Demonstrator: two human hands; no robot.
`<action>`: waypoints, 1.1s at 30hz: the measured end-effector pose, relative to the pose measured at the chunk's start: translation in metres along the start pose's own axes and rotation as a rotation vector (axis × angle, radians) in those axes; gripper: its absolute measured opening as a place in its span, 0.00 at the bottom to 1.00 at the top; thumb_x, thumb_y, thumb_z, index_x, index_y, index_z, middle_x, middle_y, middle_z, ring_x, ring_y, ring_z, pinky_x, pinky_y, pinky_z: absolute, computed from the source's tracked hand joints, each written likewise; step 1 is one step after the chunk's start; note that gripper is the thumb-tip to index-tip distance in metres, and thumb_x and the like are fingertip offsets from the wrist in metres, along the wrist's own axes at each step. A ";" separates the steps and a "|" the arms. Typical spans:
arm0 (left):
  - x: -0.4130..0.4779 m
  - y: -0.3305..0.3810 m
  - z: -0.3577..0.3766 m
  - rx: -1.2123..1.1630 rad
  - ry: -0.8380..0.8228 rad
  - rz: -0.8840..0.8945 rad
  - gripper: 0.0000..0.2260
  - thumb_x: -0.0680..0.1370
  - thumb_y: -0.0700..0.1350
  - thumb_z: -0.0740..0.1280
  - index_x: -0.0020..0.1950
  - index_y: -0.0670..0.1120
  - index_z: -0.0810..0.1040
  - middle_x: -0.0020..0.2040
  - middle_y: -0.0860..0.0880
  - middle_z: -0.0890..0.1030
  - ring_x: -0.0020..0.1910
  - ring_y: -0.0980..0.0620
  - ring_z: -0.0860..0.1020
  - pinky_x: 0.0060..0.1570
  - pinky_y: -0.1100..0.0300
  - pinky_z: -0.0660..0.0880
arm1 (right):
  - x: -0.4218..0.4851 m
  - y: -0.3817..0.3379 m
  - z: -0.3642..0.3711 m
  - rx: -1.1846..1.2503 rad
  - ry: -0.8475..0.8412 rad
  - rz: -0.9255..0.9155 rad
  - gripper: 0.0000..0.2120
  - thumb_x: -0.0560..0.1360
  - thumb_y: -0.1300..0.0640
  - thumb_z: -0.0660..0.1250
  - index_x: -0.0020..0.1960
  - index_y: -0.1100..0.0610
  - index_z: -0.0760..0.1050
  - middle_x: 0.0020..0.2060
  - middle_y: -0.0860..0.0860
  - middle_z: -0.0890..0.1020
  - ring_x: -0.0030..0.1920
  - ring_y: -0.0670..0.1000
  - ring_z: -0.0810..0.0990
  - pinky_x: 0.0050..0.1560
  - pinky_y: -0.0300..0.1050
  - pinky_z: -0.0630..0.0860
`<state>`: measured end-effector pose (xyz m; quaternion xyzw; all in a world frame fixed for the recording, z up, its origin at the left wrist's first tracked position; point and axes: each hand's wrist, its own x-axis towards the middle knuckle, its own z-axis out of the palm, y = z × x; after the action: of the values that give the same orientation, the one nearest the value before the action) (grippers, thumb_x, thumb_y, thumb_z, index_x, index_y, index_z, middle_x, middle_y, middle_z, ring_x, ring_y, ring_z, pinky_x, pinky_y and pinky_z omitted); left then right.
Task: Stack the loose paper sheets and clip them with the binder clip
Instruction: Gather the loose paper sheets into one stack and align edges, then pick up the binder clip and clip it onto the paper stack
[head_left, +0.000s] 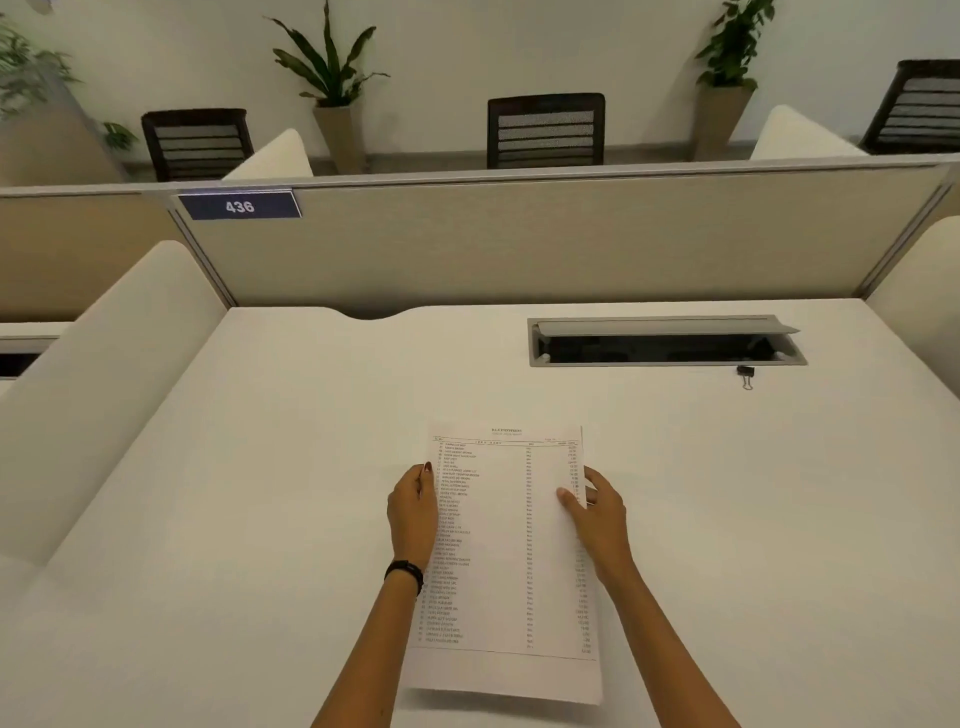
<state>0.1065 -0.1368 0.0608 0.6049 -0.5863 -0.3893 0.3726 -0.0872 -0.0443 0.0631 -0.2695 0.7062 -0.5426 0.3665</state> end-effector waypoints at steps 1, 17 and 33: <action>0.003 -0.004 0.000 0.025 -0.002 -0.008 0.17 0.81 0.43 0.55 0.32 0.46 0.63 0.28 0.51 0.68 0.28 0.55 0.63 0.30 0.62 0.58 | 0.003 0.004 0.003 -0.013 -0.005 0.017 0.21 0.74 0.59 0.67 0.66 0.59 0.70 0.59 0.54 0.79 0.53 0.53 0.78 0.49 0.43 0.77; 0.013 -0.031 0.000 0.211 -0.035 -0.180 0.10 0.80 0.46 0.58 0.50 0.42 0.77 0.43 0.50 0.78 0.42 0.48 0.78 0.42 0.57 0.73 | 0.028 0.038 0.004 -0.138 -0.019 0.016 0.14 0.72 0.65 0.68 0.57 0.62 0.77 0.40 0.50 0.81 0.40 0.45 0.80 0.40 0.29 0.77; 0.002 0.009 0.065 0.335 -0.200 0.360 0.17 0.79 0.39 0.60 0.67 0.47 0.71 0.67 0.48 0.70 0.67 0.51 0.67 0.68 0.57 0.65 | 0.060 0.069 -0.120 -0.359 0.368 -0.278 0.15 0.72 0.74 0.59 0.53 0.63 0.77 0.52 0.59 0.77 0.53 0.56 0.77 0.49 0.24 0.70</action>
<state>0.0440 -0.1386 0.0415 0.5026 -0.7747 -0.2723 0.2705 -0.2183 -0.0049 0.0003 -0.3214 0.8017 -0.4938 0.1010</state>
